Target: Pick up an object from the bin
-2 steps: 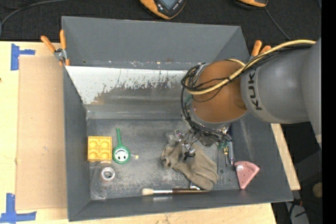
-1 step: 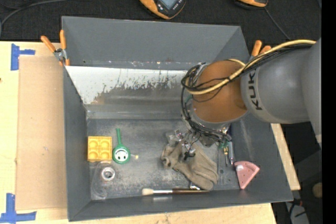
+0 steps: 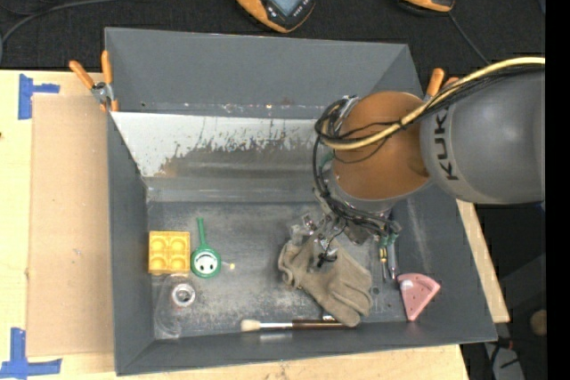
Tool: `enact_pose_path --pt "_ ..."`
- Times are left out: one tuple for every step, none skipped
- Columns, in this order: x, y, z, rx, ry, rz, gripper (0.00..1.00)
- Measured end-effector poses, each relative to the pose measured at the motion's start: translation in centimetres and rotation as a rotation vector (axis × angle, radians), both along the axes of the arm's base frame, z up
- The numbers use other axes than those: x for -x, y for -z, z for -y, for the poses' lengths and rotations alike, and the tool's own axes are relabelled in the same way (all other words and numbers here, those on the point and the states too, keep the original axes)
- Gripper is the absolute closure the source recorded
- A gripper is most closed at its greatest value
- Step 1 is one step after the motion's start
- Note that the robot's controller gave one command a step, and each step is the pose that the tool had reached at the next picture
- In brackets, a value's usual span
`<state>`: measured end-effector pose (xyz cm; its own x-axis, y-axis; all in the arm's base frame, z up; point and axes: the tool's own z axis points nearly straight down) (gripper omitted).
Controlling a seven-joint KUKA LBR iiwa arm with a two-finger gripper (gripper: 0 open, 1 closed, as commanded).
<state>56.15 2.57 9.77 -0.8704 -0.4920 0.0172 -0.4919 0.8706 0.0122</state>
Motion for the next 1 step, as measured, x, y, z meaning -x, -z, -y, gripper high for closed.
enact_pose_path --pt "-0.05 -5.11 -0.1 -0.001 0.001 0.002 1.0"
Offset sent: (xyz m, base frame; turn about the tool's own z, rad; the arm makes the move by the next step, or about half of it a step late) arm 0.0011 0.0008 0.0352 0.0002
